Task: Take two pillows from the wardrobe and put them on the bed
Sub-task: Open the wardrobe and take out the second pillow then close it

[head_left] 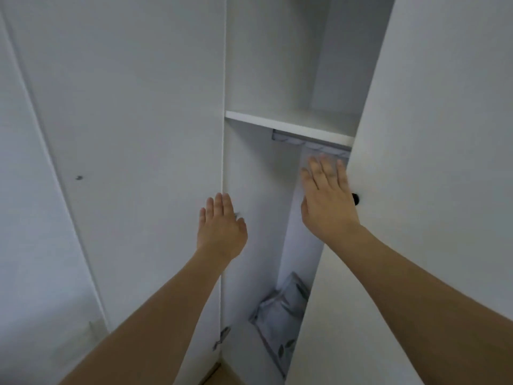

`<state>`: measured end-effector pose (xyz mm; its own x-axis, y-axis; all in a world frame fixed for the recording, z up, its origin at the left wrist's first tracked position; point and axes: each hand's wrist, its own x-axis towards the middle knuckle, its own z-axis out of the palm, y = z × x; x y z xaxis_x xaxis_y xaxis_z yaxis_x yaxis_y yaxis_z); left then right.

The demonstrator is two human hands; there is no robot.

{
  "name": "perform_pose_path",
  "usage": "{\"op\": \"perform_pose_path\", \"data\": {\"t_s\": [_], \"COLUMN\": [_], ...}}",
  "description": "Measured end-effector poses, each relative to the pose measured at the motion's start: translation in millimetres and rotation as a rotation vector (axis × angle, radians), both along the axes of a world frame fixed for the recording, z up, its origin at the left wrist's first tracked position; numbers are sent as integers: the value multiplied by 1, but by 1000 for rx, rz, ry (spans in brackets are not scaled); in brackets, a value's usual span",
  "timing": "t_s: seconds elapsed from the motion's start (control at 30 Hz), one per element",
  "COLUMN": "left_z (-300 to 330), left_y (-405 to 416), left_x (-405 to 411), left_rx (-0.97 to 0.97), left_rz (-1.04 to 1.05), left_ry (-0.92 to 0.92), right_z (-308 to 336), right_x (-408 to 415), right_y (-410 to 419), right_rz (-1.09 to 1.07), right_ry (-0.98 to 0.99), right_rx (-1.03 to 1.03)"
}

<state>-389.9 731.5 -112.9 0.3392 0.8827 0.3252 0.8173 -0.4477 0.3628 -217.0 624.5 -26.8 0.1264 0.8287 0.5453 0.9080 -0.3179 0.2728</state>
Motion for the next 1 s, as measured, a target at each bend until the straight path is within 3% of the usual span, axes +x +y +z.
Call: {"op": "perform_pose_path", "data": {"t_s": [0.1, 0.23, 0.43, 0.57, 0.73, 1.0], "left_z": [3, 10, 28, 23, 17, 15], "left_y": [5, 16, 24, 33, 37, 33], "left_x": [48, 113, 170, 179, 175, 143], "left_rx": [-143, -405, -481, -600, -747, -932], "left_rz": [-114, -494, -938, -1228, -1317, -1388], "left_ry": [-58, -268, -500, -476, -550, -506], "right_z": [16, 31, 34, 34, 36, 47], "right_x": [26, 50, 56, 52, 40, -9], "right_y": [-10, -6, 20, 28, 29, 18], "right_rz": [-108, -212, -361, -473, -593, -700], "right_ry": [-45, -102, -196, -258, -275, -381], "right_rx": [85, 256, 397, 407, 333, 227]}}
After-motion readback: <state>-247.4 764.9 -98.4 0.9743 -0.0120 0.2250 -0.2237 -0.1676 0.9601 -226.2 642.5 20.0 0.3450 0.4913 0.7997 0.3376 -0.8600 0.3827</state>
